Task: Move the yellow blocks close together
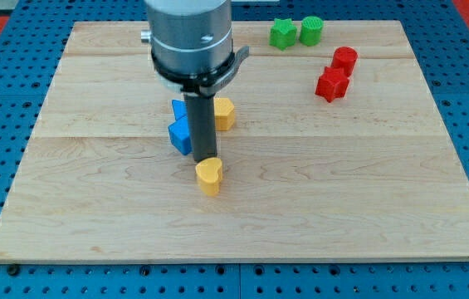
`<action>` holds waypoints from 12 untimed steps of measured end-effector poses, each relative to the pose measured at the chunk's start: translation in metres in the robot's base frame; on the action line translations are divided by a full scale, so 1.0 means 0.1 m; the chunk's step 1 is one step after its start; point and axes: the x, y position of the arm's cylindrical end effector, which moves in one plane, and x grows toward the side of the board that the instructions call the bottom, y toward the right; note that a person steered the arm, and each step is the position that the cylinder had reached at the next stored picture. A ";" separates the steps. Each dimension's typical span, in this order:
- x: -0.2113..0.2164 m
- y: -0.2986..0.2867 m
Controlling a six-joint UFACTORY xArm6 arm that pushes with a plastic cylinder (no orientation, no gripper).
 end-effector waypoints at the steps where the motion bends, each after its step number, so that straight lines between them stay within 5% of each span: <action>1: 0.00 -0.14; 6: -1.28 0.01; 8: -0.40 0.17; 11: -0.48 0.44; 12: -0.19 0.58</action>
